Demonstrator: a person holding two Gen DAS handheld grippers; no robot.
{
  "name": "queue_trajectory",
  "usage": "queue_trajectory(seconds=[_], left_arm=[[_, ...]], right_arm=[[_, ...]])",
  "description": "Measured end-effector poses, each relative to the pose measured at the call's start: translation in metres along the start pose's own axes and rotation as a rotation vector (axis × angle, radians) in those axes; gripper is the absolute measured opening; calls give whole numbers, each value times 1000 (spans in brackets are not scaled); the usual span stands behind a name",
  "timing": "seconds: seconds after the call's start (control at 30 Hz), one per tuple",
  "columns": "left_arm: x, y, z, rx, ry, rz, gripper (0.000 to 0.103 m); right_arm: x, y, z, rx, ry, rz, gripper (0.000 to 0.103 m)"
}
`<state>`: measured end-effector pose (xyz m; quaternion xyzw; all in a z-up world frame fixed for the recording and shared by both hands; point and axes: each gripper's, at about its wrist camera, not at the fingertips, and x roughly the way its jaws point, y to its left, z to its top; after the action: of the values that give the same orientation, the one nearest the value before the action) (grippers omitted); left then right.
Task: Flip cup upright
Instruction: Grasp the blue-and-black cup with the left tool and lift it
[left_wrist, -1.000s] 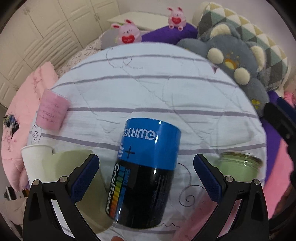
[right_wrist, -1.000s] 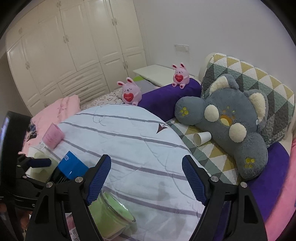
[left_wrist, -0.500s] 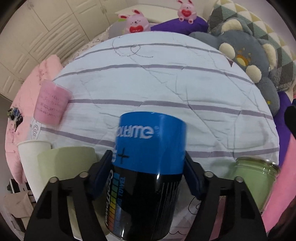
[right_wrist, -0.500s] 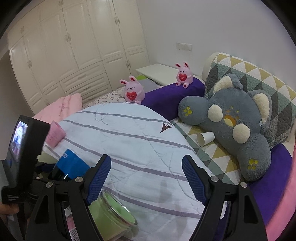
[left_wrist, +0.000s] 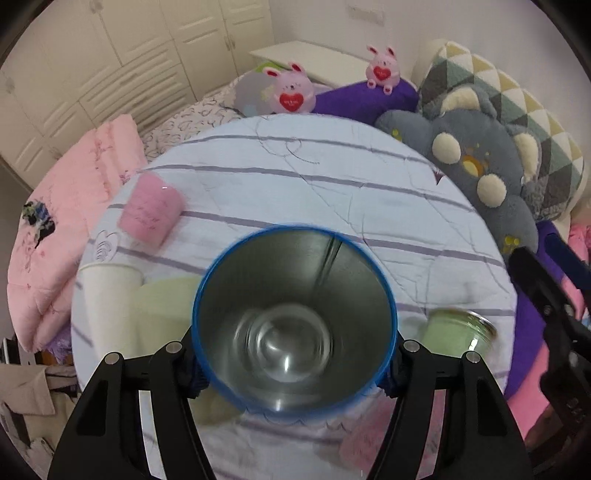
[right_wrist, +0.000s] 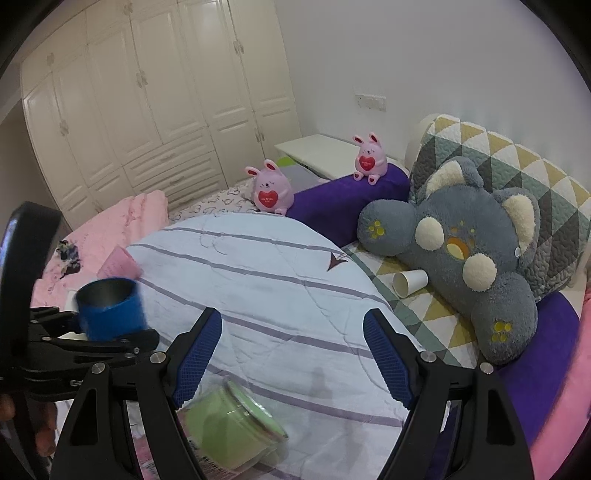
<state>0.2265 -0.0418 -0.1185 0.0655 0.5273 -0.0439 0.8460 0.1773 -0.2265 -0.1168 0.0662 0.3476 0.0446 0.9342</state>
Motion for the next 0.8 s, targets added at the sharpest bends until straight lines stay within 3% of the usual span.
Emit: queue_trajectory(seconds=[0.4,0.67,0.8], left_arm=[[-74,21,-66,-47,-66,-3,68],[-85,35,-127,-65,24,14,68],[-79,38,-149,-54,108,-21,68]], right_arm=[[-50,33,-18,-48,-40,66,80],[-69,58,-40,-102,-14,123,80],[-72,71,-51,-132,19,165,80]])
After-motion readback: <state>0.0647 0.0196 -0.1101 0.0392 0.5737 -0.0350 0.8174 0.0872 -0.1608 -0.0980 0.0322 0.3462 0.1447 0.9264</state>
